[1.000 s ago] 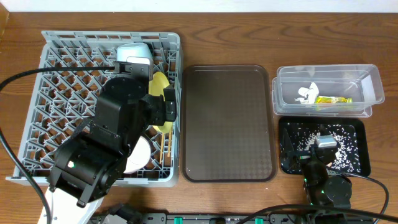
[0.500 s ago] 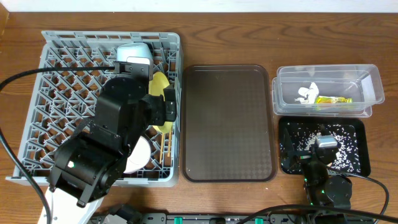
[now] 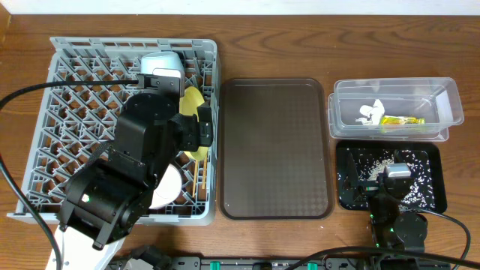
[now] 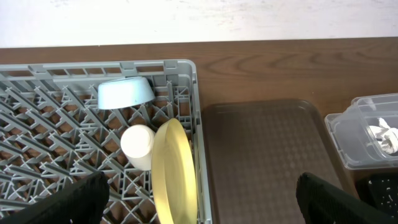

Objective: Sort waste into correct bins and load items into the dishwasher

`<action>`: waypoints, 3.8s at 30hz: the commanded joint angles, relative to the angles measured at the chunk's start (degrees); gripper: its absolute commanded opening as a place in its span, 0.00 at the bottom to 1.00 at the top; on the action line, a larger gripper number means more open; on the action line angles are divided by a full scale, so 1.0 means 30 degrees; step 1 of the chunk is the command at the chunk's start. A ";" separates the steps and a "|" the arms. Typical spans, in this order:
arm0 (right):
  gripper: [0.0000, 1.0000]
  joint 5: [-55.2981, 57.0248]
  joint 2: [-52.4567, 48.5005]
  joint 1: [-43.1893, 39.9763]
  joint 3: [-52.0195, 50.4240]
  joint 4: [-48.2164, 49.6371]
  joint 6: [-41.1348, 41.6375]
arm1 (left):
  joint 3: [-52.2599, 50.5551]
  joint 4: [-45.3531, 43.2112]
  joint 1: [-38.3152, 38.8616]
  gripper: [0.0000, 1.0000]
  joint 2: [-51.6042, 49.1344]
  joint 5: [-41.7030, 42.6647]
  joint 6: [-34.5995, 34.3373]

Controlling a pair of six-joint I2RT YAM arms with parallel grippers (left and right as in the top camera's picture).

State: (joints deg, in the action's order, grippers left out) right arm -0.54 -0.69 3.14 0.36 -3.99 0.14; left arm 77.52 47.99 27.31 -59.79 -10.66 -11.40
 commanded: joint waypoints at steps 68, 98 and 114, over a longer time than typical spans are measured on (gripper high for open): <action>0.99 -0.0189 0.0131 -0.0022 -0.0015 -0.0073 -0.0051 | -0.1290 0.5187 -0.6987 0.98 0.8466 -0.0095 -0.2076; 0.99 -0.0189 0.0124 -0.0022 -0.0015 -0.0073 -0.0051 | -2.0145 -1.7915 -0.9063 0.98 1.6174 0.2404 -1.1963; 0.99 -0.0189 0.0124 -0.0022 -0.0015 -0.0073 -0.0051 | -2.5179 -2.3285 -0.8830 0.98 1.9030 0.1851 -0.6200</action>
State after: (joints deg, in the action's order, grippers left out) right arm -0.62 -0.69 3.14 0.36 -3.99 0.14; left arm 2.52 -21.32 0.45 -4.05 -4.67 -39.09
